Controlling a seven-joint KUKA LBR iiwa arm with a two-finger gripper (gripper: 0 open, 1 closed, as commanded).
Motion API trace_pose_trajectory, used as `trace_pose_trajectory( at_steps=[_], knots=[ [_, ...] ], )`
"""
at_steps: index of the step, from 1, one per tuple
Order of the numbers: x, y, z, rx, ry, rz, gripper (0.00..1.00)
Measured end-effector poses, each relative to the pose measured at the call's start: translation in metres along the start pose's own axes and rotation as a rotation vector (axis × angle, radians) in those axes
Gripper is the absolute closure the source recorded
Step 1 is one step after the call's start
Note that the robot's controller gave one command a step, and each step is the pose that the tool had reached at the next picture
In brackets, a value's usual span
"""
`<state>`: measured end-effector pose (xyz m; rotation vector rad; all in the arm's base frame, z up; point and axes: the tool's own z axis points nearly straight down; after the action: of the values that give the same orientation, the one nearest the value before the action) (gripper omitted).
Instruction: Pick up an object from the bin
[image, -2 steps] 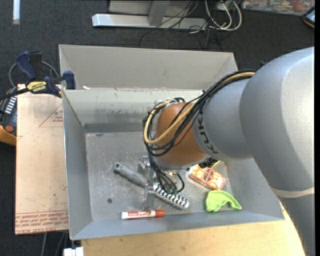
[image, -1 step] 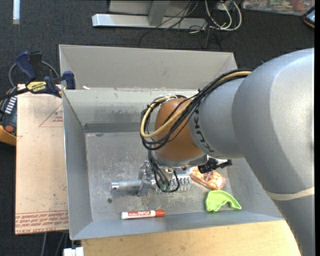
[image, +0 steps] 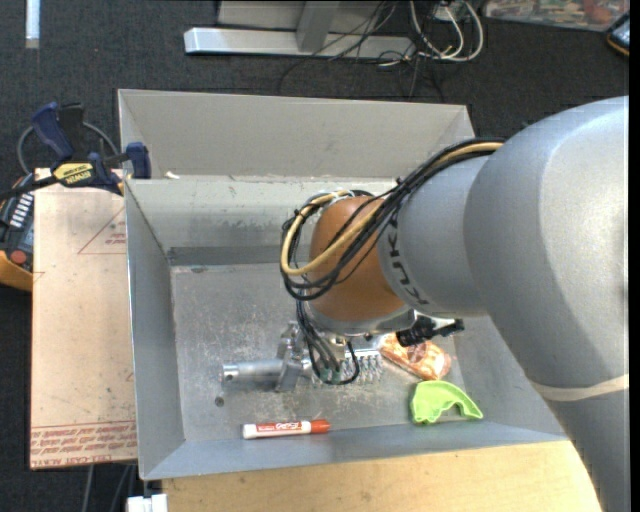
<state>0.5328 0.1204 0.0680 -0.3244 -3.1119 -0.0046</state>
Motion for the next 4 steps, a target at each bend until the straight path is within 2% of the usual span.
trace_pose_trajectory(
  at_steps=[1,4],
  knots=[
    [0.002,-0.001,-0.005,0.002,0.005,0.0,1.0],
    [0.001,0.0,-0.032,0.0,0.001,0.0,1.0]
  ],
)
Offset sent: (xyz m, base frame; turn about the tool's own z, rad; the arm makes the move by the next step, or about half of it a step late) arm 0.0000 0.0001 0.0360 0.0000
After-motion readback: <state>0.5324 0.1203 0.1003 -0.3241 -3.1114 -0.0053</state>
